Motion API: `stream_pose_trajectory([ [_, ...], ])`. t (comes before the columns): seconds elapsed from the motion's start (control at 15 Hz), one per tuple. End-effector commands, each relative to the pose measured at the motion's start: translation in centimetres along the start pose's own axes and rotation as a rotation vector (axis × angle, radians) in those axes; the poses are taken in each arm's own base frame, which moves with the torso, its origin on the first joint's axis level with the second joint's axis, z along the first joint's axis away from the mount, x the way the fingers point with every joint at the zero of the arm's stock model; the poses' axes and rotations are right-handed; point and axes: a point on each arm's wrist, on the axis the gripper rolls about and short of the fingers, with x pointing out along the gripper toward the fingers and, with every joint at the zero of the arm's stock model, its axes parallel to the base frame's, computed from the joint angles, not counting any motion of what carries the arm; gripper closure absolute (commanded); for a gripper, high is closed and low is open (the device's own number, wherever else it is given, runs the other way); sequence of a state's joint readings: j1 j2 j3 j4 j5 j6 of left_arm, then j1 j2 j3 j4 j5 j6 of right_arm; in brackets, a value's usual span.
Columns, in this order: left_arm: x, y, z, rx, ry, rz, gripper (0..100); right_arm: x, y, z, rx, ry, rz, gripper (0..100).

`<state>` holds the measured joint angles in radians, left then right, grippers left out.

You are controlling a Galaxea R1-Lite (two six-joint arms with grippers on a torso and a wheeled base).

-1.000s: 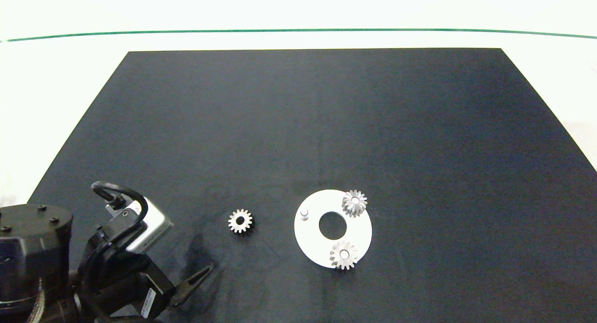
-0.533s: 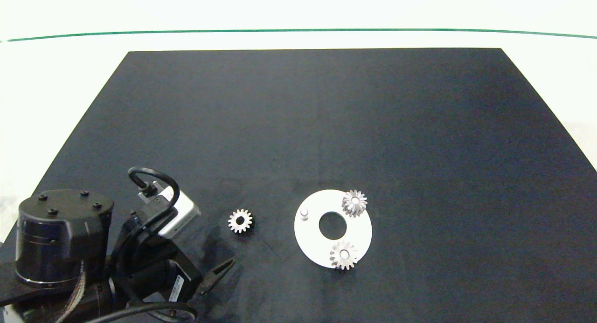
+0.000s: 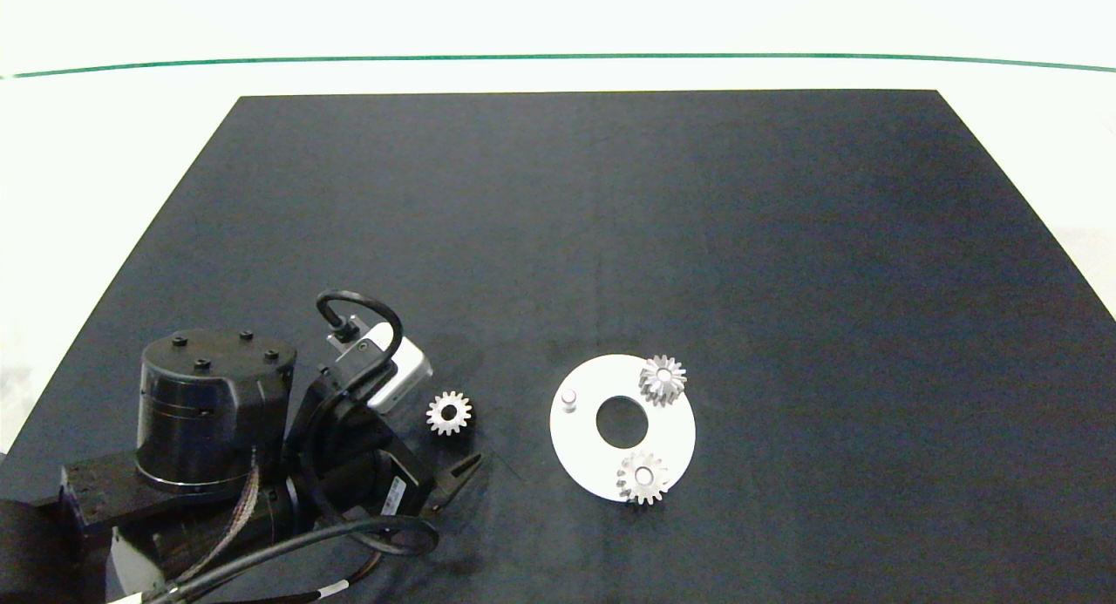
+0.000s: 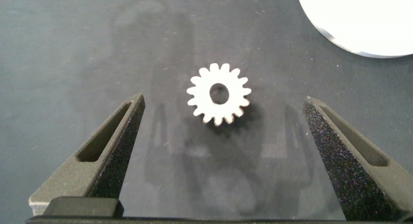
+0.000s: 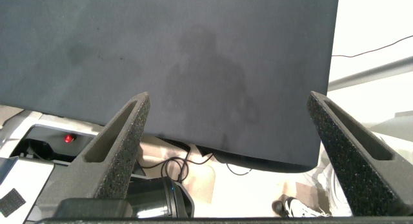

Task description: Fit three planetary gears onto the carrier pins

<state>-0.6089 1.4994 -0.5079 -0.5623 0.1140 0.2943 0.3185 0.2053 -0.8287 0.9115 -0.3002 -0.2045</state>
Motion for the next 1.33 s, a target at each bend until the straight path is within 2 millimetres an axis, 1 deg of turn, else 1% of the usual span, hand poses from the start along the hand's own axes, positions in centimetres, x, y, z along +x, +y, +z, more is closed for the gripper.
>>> stream_pose_trajectory([
  [0.07, 0.7, -0.2, -0.2, 0.005, 0.019, -0.006, 0, 0.1, 0.0, 0.1, -0.006, 0.008, -0.001, 0],
  [0.13, 0.7, -0.2, -0.2, 0.006, 0.019, -0.006, 2, 0.1, 0.0, 0.1, -0.009, 0.008, 0.0, 0],
  [0.27, 1.3, -0.2, -0.3, 0.007, 0.031, -0.009, 6, 0.0, 0.0, 0.1, -0.021, 0.003, -0.002, 0],
  [0.47, 1.3, -0.2, 0.1, 0.01, 0.021, -0.007, 12, 0.0, 0.0, 0.2, -0.021, 0.002, -0.001, 0],
  [1.33, 2.1, -0.4, -0.3, 0.013, 0.045, -0.014, 38, -0.2, -0.1, 0.3, -0.018, -0.006, -0.006, 0],
])
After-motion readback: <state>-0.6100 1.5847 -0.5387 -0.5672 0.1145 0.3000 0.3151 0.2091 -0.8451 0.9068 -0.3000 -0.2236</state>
